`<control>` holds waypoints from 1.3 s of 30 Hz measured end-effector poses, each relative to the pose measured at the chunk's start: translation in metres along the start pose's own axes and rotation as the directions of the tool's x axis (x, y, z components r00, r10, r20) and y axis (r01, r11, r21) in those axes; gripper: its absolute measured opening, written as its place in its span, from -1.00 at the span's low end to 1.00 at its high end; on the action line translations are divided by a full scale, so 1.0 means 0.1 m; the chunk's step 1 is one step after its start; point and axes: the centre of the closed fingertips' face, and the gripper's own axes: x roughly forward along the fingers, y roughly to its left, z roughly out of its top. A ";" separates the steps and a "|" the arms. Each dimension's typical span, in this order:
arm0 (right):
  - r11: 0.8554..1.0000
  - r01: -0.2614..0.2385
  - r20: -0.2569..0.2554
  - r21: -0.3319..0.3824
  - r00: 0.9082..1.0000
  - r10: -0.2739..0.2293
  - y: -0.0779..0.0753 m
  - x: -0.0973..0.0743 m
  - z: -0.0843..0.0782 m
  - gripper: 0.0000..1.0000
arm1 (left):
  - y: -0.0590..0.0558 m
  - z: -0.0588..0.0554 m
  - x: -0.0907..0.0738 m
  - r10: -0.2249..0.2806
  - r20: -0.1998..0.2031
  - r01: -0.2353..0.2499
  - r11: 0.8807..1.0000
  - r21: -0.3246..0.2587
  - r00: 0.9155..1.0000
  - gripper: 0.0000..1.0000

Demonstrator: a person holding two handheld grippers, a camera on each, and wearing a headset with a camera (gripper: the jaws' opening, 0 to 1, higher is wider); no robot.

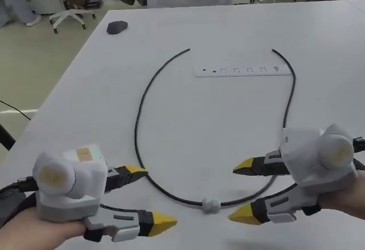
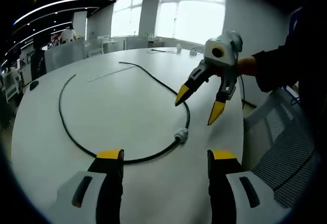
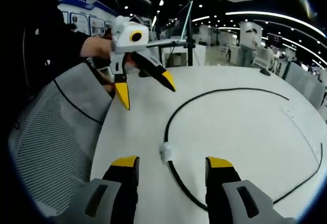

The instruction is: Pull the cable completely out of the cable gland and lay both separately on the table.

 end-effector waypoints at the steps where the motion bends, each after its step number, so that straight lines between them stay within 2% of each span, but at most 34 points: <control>1: 1.000 -0.002 -0.004 -0.009 1.000 0.002 0.01 0.03 -0.01 -0.22 | -0.04 0.02 0.03 -0.007 0.020 0.008 1.000 -0.005 1.000 0.44; 3: 0.999 -0.004 -0.002 -0.033 1.000 0.004 0.03 0.09 -0.01 -0.44 | -0.04 0.05 0.05 0.003 0.045 -0.003 1.000 0.009 0.999 0.71; 4: 0.999 -0.005 -0.008 -0.039 1.000 0.005 0.06 0.13 -0.02 -0.55 | -0.06 0.05 0.06 0.001 0.047 -0.001 1.000 0.017 0.999 0.76; 5: 0.999 -0.009 0.000 -0.046 1.000 0.009 0.07 0.15 -0.02 -0.61 | -0.07 0.05 0.06 -0.003 0.043 0.003 1.000 0.013 0.999 0.71; 7: 0.999 -0.013 0.001 -0.038 1.000 0.013 0.08 0.20 -0.03 -0.59 | -0.10 0.03 0.06 -0.017 0.036 0.018 1.000 -0.005 0.999 0.63; 12: 1.000 -0.026 -0.011 -0.009 1.000 0.026 0.05 0.29 -0.11 -0.59 | -0.12 0.02 0.07 -0.014 0.045 0.015 0.999 -0.031 0.999 0.70; 17: 0.999 -0.032 -0.010 0.005 0.999 0.032 0.02 0.34 -0.13 -0.63 | -0.09 0.05 0.05 -0.005 0.065 0.007 0.999 -0.035 0.998 0.88; 20: 0.999 -0.036 -0.011 -0.005 0.999 0.036 0.02 0.36 -0.14 -0.66 | -0.07 0.04 0.04 -0.001 0.062 0.004 0.999 -0.040 0.998 0.89; 23: 0.999 -0.025 -0.035 -0.022 0.999 0.024 0.00 0.40 -0.19 -0.71 | -0.02 0.07 0.04 0.021 0.073 -0.017 0.999 -0.043 0.997 0.99; 24: 0.999 -0.022 0.000 -0.028 1.000 0.022 0.00 0.39 -0.12 -0.75 | 0.01 0.08 0.03 0.038 0.080 -0.035 0.999 -0.035 0.996 0.99; 26: 0.999 -0.031 -0.006 0.017 0.999 0.031 0.02 0.37 -0.14 -0.76 | 0.02 0.12 0.03 0.043 0.093 -0.040 0.998 -0.042 0.995 0.99; 29: 1.000 -0.026 0.001 -0.013 1.000 0.026 0.07 0.37 -0.15 -0.81 | -0.01 0.15 0.07 0.021 0.095 -0.015 0.998 -0.061 0.995 0.98; 32: 0.999 -0.019 0.009 -0.028 1.000 0.019 0.09 0.35 -0.14 -0.82 | -0.09 0.19 0.13 -0.015 0.096 0.021 0.998 -0.059 0.995 0.85; 34: 0.999 -0.010 0.003 -0.040 1.000 0.010 0.09 0.33 -0.15 -0.83 | -0.19 0.20 0.19 -0.065 0.085 0.072 0.994 -0.085 0.994 0.70; 38: 0.998 -0.031 -0.001 -0.046 1.000 0.031 0.14 0.21 -0.12 -0.84 | -0.20 0.23 0.30 -0.055 0.068 0.058 0.997 -0.047 0.996 0.47; 39: 0.998 -0.041 0.003 -0.043 0.999 0.042 0.17 0.14 -0.10 -0.84 | -0.30 0.22 0.33 -0.114 0.058 0.118 0.990 -0.073 0.992 0.39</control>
